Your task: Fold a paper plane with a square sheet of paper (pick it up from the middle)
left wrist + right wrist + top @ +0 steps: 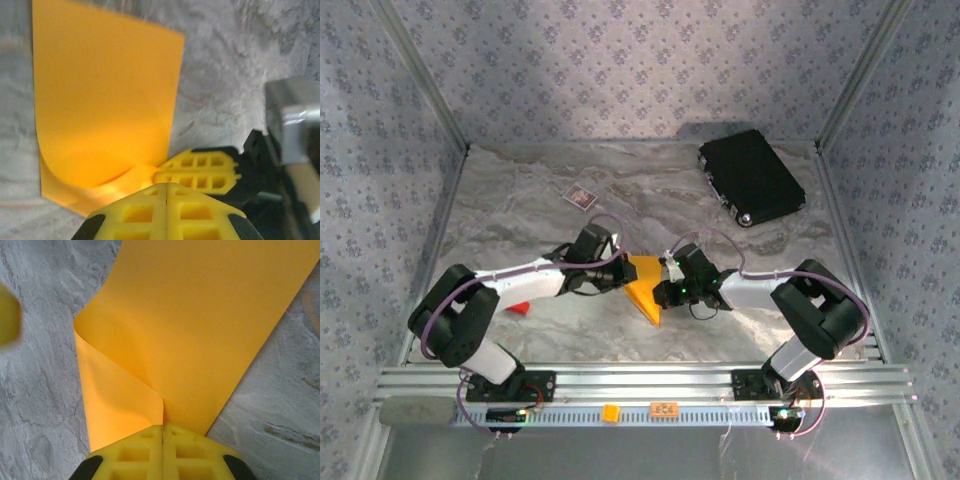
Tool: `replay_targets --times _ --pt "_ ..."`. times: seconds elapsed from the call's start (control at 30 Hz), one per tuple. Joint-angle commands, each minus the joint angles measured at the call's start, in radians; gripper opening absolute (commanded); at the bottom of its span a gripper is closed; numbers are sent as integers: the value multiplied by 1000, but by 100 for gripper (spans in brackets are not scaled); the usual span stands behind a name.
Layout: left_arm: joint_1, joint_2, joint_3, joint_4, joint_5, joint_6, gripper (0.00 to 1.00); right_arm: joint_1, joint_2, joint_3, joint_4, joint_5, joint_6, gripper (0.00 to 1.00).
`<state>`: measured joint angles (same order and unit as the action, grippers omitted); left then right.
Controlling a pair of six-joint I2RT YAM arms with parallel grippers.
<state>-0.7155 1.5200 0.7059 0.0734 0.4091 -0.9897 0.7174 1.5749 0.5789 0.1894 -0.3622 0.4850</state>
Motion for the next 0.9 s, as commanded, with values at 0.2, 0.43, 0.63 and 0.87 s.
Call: replay_targets --times 0.2,0.43,0.63,0.87 --pt "-59 15 -79 215 -18 -154 0 -7 28 19 -57 28 -14 0" --pt "-61 75 -67 216 14 -149 0 -6 30 20 -59 29 -15 0" --pt "-61 92 -75 198 4 -133 0 -6 34 17 -56 29 -14 0" --pt "-62 92 -97 198 -11 -112 0 -6 36 20 -57 31 -13 0"
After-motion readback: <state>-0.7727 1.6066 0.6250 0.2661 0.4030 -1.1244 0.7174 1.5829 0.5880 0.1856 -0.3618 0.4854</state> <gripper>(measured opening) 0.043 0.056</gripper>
